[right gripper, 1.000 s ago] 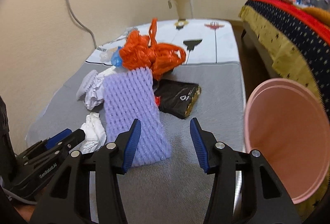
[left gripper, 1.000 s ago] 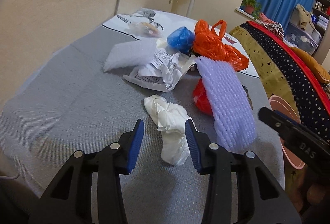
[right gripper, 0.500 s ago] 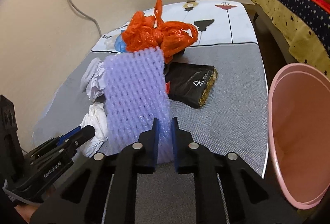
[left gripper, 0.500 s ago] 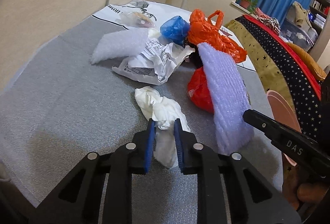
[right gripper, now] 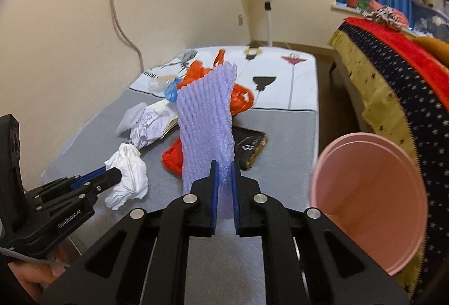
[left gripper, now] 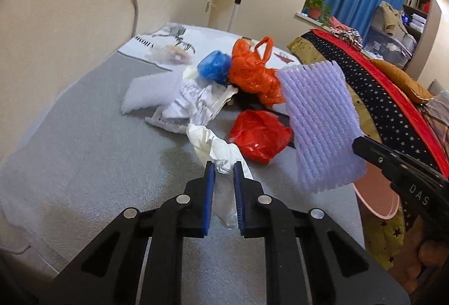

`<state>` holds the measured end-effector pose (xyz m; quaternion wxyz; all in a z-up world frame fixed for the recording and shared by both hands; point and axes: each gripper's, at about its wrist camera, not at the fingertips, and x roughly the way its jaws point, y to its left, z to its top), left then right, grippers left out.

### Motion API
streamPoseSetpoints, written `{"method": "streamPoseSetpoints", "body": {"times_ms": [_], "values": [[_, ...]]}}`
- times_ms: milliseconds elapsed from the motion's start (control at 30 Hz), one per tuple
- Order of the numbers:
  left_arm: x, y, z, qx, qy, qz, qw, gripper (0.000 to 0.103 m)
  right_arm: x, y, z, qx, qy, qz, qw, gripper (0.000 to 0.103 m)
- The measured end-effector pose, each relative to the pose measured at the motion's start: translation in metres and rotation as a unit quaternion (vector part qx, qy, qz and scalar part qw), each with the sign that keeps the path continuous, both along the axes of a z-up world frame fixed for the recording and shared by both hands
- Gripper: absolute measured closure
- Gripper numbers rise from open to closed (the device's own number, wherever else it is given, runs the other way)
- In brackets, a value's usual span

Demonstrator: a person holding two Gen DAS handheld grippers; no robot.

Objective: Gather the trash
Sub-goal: 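Carry the foam net and tissue over the pink bin with both tools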

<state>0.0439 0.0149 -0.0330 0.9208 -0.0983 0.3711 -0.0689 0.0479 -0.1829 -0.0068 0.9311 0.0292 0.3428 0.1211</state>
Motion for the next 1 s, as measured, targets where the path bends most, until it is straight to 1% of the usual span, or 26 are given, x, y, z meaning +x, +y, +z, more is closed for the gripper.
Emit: {"method": "streamPoseSetpoints", "body": {"times_ms": [167,333,467,567,667,833,1000], "values": [[-0.008,-0.008,0.016,0.005,-0.023,-0.018,0.9996,0.089,-0.015,-0.016,0.019,-0.008,-0.015,-0.025,1.0,0.094],[-0.013,-0.026,0.038,0.012,-0.049,-0.053,0.9973,0.089,-0.033,-0.04,0.045,-0.022,-0.031,-0.057,0.998,0.094],[-0.014,-0.048,0.056,0.014,-0.069,-0.092,0.9933,0.089,-0.046,-0.065,0.067,-0.038,-0.048,-0.082,0.995,0.094],[-0.011,-0.07,0.069,0.011,-0.075,-0.127,0.989,0.089,-0.052,-0.085,0.079,-0.046,-0.052,-0.097,0.993,0.094],[-0.01,-0.09,0.077,0.009,-0.082,-0.15,0.9853,0.089,-0.058,-0.109,0.09,-0.062,-0.054,-0.12,0.989,0.094],[0.001,-0.134,0.086,0.0,-0.083,-0.2,0.9763,0.089,-0.058,-0.147,0.096,-0.082,-0.052,-0.167,0.981,0.094],[0.016,-0.173,0.076,0.008,-0.091,-0.243,0.9658,0.089,-0.053,-0.173,0.084,-0.082,-0.041,-0.211,0.973,0.094]]}}
